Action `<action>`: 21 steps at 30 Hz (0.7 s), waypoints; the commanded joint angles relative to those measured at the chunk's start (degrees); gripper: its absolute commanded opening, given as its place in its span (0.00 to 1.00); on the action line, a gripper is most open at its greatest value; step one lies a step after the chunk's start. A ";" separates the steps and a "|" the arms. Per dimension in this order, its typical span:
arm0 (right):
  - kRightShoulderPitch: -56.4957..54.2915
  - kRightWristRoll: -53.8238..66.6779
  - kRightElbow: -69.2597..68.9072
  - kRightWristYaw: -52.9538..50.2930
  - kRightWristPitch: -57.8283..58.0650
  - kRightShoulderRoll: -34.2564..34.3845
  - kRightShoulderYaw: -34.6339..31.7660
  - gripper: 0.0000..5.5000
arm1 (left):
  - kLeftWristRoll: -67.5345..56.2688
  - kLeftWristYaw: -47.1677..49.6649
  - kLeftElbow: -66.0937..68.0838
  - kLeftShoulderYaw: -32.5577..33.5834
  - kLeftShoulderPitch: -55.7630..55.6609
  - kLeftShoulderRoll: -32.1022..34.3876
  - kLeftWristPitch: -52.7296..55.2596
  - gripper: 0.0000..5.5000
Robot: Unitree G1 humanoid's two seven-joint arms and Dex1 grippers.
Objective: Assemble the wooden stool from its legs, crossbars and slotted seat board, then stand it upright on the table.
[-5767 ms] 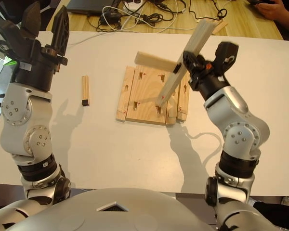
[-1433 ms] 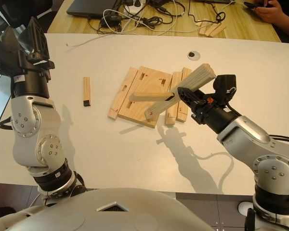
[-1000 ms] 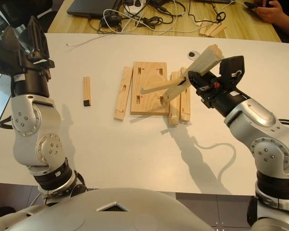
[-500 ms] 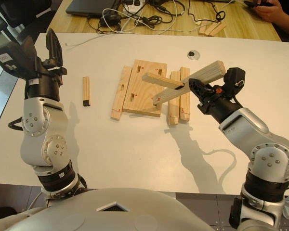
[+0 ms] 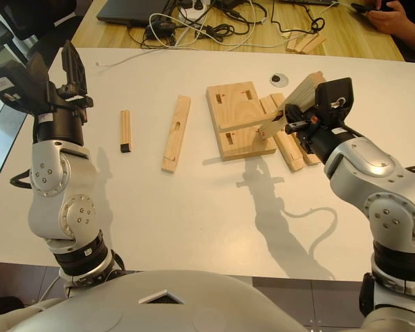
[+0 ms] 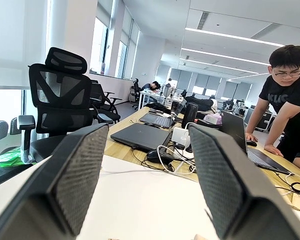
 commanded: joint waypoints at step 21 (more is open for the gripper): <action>-5.57 -11.77 16.50 8.78 13.40 11.93 3.22 0.18 | -0.91 1.73 1.17 0.26 -2.39 -1.11 -0.38 0.55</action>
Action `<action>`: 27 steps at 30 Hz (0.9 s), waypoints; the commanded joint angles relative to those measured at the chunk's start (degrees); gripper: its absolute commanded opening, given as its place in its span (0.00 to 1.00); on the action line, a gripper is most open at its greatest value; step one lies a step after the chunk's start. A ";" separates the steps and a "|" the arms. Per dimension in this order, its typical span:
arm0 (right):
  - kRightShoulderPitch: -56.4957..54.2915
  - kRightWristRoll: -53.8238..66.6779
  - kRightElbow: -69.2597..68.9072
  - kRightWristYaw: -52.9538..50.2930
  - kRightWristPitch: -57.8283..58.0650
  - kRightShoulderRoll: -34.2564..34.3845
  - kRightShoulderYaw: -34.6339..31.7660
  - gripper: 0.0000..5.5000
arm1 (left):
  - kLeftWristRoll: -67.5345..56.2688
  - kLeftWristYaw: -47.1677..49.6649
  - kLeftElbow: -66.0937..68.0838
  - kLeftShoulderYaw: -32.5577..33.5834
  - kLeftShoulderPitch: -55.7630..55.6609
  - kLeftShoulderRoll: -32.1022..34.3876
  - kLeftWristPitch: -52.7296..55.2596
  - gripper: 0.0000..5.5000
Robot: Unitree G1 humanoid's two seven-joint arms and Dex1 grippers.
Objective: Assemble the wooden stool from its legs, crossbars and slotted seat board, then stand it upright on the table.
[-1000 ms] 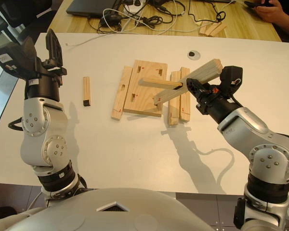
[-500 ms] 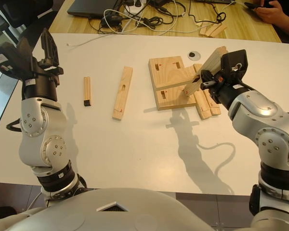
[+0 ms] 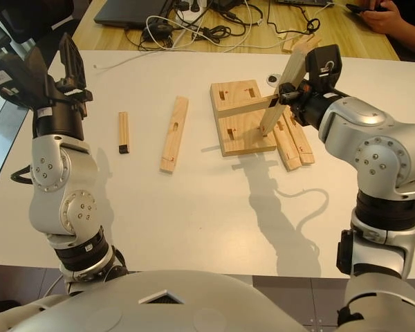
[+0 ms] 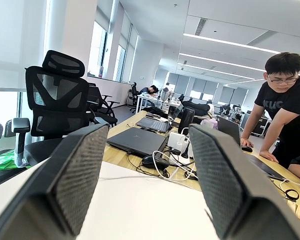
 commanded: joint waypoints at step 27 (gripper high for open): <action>14.77 -7.96 -2.17 5.75 -2.09 7.70 -1.77 0.18 | -1.53 -1.13 -0.50 1.92 -1.32 0.56 2.33 0.55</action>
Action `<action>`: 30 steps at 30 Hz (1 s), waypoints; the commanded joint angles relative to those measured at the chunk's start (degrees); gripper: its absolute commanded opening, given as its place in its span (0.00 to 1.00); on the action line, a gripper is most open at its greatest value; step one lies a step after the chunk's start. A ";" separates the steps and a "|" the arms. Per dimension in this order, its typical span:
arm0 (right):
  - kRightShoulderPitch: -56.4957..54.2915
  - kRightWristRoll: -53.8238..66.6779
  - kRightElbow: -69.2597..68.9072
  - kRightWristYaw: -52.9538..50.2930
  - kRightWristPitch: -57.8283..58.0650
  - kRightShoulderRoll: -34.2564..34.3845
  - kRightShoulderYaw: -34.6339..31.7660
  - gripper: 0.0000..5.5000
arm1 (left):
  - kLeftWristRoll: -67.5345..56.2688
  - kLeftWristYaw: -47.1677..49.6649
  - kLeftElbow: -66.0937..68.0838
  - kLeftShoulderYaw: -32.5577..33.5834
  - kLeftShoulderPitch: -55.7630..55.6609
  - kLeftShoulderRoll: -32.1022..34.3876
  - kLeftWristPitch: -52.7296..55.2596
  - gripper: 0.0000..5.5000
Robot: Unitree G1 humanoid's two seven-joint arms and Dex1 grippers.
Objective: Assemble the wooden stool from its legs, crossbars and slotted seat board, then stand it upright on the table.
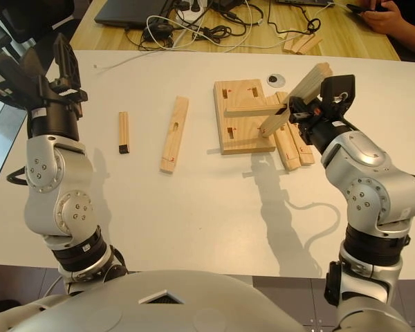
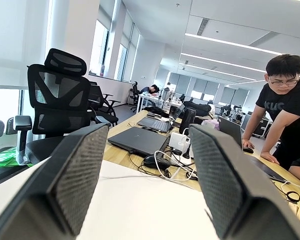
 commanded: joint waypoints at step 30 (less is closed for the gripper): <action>-2.08 -4.96 1.17 4.33 11.69 5.39 1.55 0.40 | -0.84 -2.86 1.10 0.27 -3.16 1.02 2.78 0.55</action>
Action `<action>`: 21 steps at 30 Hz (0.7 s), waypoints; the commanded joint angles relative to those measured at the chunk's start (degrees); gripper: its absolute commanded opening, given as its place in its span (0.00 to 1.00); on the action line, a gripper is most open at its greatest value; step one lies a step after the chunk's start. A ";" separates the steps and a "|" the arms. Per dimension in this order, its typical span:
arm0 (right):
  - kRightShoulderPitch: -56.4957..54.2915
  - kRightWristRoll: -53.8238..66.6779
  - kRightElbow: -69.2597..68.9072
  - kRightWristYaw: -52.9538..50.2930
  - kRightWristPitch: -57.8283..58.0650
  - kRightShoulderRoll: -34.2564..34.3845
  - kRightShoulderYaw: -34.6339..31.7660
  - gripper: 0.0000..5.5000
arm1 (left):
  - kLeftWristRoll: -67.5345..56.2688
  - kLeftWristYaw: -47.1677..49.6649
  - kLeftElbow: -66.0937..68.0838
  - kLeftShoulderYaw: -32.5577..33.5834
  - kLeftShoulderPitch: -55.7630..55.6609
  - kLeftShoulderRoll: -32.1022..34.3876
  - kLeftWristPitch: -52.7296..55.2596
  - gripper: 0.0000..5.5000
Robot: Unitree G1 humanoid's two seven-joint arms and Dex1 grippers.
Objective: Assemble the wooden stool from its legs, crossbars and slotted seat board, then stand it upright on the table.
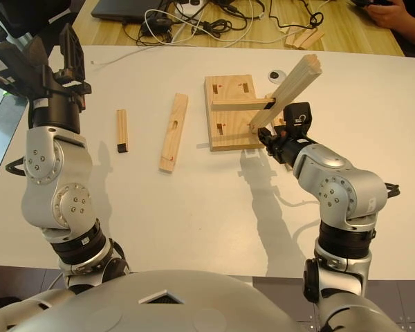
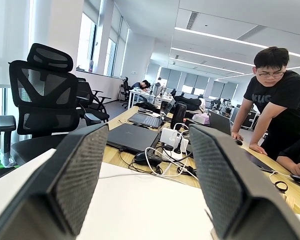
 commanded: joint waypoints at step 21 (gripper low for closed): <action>-3.30 -16.17 23.90 14.92 -24.56 -13.95 -2.12 0.40 | -5.33 -3.04 8.66 9.11 -8.27 8.30 19.08 0.55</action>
